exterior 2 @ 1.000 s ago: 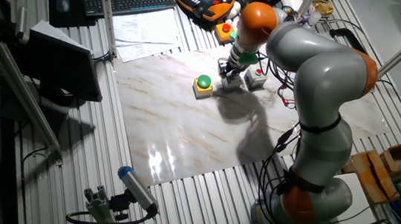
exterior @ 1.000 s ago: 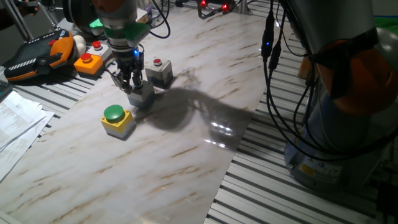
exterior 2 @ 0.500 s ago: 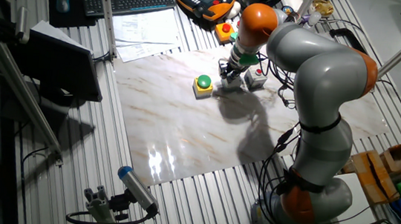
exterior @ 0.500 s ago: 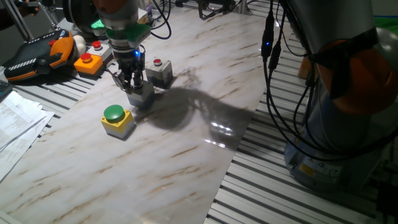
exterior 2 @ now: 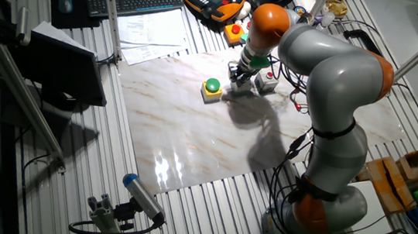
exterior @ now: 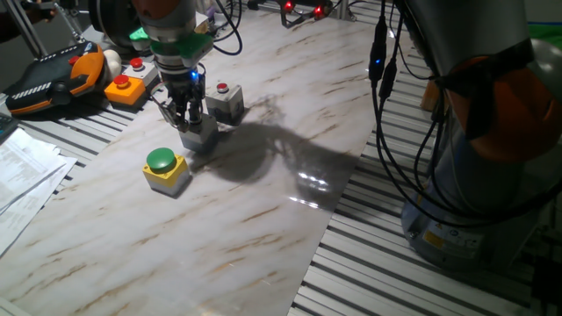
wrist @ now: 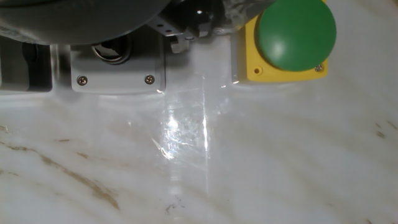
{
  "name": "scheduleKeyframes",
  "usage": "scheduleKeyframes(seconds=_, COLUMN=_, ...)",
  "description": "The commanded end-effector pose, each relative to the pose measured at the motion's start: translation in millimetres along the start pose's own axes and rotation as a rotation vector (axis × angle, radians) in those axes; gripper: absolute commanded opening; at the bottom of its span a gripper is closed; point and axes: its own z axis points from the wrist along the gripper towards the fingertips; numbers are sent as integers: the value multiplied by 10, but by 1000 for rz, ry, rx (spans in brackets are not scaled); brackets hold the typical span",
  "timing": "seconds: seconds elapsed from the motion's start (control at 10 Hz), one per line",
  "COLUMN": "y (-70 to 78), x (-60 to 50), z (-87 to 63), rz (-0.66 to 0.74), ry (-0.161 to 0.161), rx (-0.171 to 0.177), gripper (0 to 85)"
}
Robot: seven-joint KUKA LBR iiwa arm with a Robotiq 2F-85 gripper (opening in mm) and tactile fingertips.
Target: Press three buttons from left to right in sequence
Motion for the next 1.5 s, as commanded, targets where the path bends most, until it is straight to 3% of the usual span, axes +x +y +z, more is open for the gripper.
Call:
scheduleKeyframes(seconds=0.0, y=2, x=-2, z=3, rz=0, ry=0, rx=0, gripper=470)
scheduleKeyframes(seconds=0.9, y=9, x=-15, z=55, rz=3, ry=-7, rx=-3, gripper=460)
scheduleKeyframes(seconds=1.4, y=112, x=-6, z=-242, rz=24, ry=13, rx=17, gripper=460)
